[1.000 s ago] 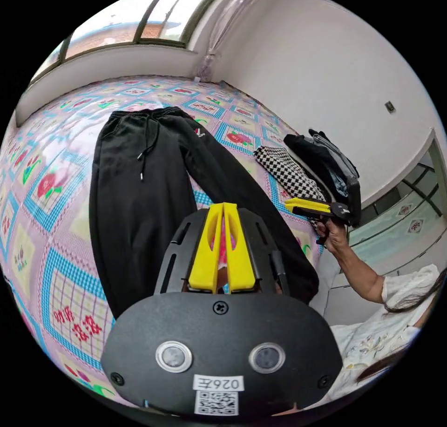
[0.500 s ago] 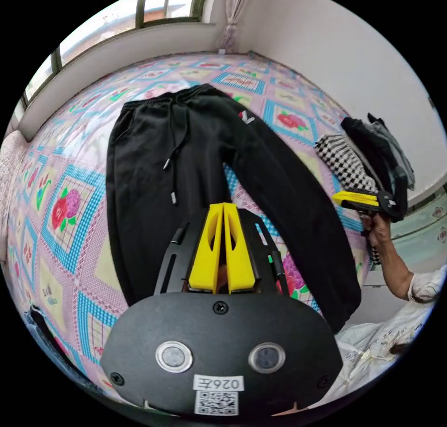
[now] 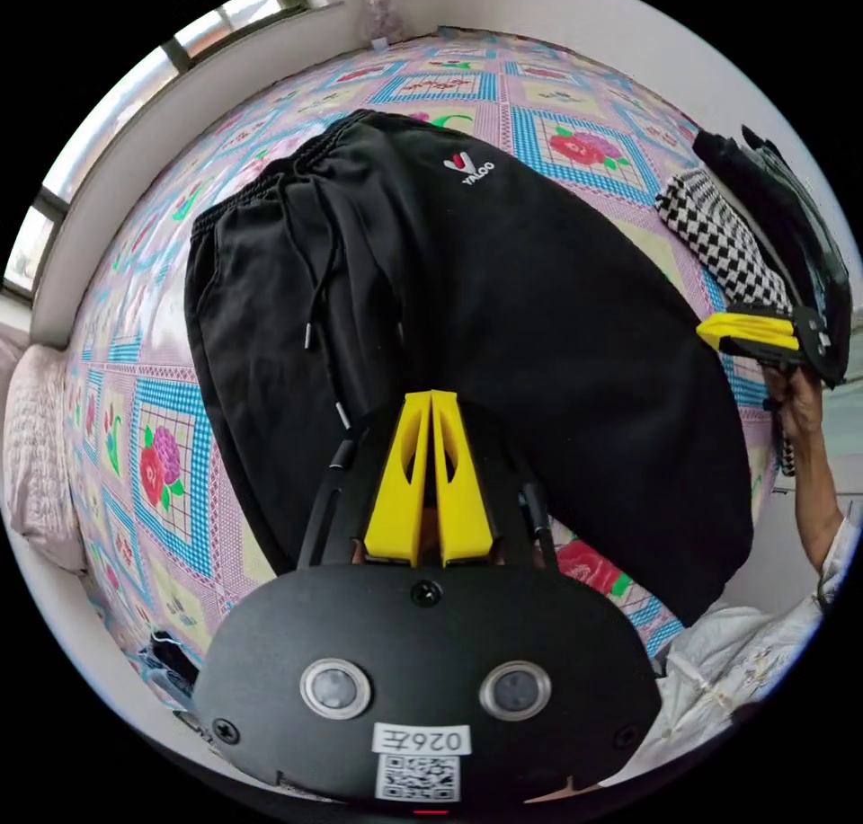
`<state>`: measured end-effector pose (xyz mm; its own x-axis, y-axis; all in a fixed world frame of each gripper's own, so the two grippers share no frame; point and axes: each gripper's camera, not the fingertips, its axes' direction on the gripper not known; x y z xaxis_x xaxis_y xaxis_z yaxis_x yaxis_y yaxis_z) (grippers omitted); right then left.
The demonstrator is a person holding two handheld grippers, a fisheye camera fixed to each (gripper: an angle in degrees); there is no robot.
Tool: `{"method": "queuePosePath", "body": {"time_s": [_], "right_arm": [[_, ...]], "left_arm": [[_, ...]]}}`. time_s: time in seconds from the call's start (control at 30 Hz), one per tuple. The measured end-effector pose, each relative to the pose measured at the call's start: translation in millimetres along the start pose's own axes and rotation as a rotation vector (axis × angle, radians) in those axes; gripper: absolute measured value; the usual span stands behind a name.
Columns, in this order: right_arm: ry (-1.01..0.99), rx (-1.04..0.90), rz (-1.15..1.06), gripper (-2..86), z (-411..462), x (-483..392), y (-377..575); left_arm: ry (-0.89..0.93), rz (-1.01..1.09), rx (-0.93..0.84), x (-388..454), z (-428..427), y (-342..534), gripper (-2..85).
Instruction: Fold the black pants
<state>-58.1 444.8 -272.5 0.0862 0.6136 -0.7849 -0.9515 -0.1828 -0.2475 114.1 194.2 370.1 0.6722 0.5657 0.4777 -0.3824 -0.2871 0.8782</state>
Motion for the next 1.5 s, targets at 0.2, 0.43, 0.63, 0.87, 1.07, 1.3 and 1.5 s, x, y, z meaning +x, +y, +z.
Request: {"method": "queuePosePath", "body": {"time_s": [0.2, 0.43, 0.63, 0.87, 1.07, 1.3, 1.5], "right_arm": [[0.036, -0.004, -0.039, -0.9, 13, 0, -8], [0.061, -0.003, 0.012, -0.9, 28, 34, 18], [0.021, 0.033, 0.100, -0.9, 37, 67, 61], [0.067, 0.447, 0.138, -0.9, -38, 21, 174], [0.202, 0.692, 0.204, -0.5, -110, -46, 283], [0.323, 1.101, 0.074, 5.3, -191, -163, 414], [0.422, 1.267, -0.132, -0.1, -226, -238, 493]], "left_arm": [[0.075, 0.072, 0.121, 8, -22, -20, -1.0], [0.141, 0.097, 0.105, -56, -15, 7, -0.9], [0.245, 0.031, 0.161, -114, -45, 49, -1.0], [0.362, -0.119, 0.595, -181, -194, 199, -1.0], [0.377, -0.223, 0.942, -239, -342, 377, -0.9], [0.335, -0.170, 1.290, -249, -507, 590, 0.4], [0.272, -0.012, 1.508, -196, -622, 745, 0.0]]}}
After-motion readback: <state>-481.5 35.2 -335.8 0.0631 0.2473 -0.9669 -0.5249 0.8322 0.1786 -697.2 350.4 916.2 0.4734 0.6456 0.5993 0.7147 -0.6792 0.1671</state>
